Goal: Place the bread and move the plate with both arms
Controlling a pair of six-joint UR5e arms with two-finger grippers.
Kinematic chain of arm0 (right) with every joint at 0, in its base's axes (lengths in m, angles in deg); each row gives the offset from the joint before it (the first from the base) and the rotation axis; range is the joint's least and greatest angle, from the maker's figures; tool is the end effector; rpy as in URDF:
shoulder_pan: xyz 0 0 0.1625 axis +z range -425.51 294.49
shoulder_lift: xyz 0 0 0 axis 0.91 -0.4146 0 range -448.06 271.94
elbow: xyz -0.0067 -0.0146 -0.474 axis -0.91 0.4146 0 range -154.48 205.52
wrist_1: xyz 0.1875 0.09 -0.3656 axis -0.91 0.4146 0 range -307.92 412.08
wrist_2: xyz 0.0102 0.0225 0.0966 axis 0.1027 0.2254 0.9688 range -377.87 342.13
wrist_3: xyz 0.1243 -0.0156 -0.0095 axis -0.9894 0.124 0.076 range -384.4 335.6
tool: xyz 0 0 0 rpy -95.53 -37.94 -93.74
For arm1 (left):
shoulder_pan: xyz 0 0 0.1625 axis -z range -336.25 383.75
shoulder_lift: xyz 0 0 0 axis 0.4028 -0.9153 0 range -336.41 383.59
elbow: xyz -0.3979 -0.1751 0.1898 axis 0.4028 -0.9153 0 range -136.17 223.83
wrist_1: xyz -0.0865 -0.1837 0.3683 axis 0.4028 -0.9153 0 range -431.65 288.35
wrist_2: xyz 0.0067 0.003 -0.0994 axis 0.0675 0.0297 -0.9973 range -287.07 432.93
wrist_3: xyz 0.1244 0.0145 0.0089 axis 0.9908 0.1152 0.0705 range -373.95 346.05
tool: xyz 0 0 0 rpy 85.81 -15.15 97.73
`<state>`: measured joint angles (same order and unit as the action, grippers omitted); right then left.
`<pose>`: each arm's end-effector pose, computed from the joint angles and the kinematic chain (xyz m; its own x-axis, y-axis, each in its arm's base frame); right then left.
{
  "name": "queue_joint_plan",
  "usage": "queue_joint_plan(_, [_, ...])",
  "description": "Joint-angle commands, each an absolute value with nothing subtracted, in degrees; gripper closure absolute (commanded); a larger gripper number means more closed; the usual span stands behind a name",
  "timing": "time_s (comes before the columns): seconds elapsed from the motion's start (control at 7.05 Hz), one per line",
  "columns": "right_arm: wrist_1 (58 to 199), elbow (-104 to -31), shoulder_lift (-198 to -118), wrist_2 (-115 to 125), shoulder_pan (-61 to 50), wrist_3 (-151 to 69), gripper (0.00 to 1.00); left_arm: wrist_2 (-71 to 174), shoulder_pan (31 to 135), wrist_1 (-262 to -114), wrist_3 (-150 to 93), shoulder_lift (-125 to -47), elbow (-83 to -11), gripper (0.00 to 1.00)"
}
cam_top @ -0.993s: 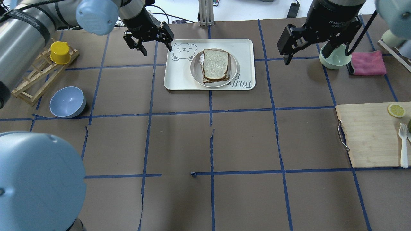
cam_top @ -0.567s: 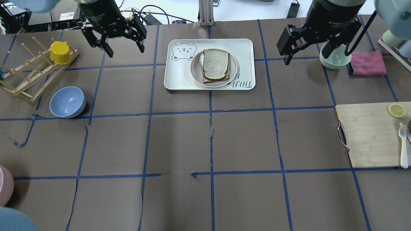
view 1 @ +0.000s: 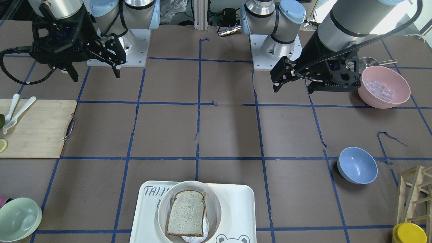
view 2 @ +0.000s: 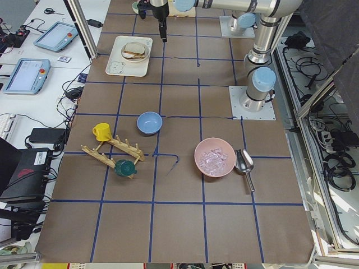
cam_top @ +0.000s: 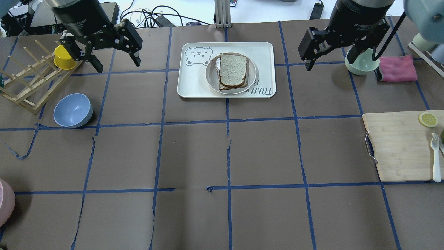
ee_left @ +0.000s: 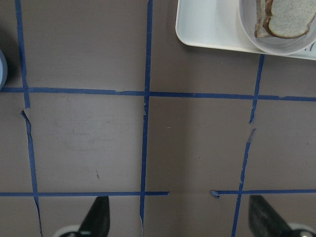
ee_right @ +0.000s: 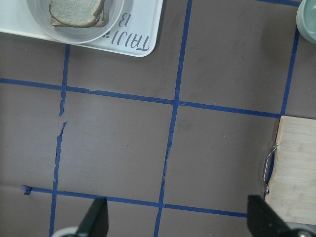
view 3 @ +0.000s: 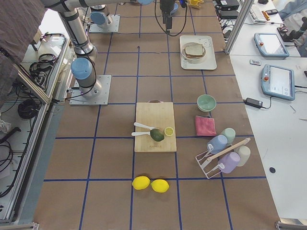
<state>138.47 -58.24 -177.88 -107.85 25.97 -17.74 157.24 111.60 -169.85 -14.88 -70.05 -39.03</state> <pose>0.1462 -0.4996 0.5576 -0.9900 -0.1413 0.0046 -0.1414 0.9890 -0.0425 -0.1262 -0.5224 0.5276 -0.9933 -0.0617 0.0974 -0.0537 0.9951 0.0836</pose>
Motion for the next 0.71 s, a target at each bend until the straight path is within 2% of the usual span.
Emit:
queue_joint_plan(0.0, [138.4,-58.2,-177.9,-107.9,25.9,-17.8,0.0,159.6,111.6,-166.2,-14.9,-65.1,-45.8,0.0])
queue_joint_plan(0.57, [138.4,-58.3,-177.9,-107.9,25.9,-17.8,0.0,163.5,111.7,-166.2,-15.5,-64.5,-46.1,0.0])
